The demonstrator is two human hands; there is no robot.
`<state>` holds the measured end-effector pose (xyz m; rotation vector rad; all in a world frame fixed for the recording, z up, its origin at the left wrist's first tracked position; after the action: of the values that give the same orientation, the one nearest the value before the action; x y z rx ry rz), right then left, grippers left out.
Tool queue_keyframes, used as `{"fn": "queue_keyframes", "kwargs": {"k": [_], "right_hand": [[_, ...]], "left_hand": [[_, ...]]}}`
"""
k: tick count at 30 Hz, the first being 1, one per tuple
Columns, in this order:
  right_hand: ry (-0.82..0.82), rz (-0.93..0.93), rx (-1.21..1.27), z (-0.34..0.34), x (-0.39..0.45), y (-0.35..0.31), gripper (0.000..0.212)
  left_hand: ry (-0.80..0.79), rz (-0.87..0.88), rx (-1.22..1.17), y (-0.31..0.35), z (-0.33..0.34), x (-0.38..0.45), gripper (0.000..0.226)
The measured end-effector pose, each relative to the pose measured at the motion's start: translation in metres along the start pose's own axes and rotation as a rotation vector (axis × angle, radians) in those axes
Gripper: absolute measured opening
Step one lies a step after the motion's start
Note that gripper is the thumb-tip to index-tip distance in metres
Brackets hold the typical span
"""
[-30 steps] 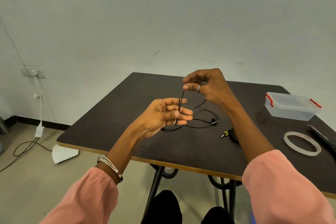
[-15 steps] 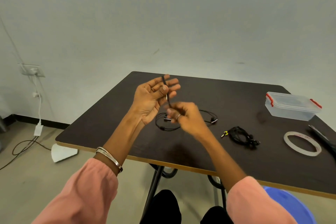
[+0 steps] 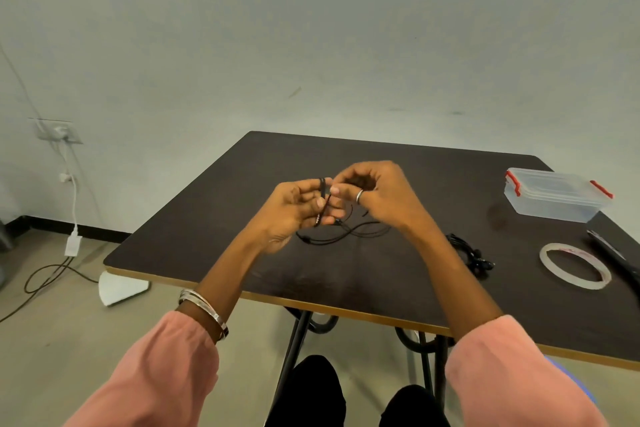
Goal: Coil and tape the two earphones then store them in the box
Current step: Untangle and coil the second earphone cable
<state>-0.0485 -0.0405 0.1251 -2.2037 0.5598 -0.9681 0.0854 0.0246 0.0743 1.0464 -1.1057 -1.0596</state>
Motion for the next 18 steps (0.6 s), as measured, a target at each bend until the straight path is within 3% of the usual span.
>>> {"fn": "queue_keyframes", "kwargs": {"k": [8,18], "right_hand": [[0.107,0.029,0.278,-0.025,0.021,0.001,0.005],[0.206,-0.006,0.325,-0.034,0.018,0.000,0.004]], "left_hand": [[-0.140,-0.076,-0.278,0.003,0.020,-0.011,0.034],[-0.169,-0.190,-0.173,-0.002,0.019,-0.012,0.040]]}}
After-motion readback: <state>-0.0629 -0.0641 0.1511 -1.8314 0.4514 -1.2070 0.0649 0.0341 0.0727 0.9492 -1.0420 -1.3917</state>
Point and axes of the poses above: each hand's wrist, its own x-axis towards the middle knuckle, its own z-axis out of the palm, y = z × x, the point moved 5 cm from there along x, towards the middle knuckle
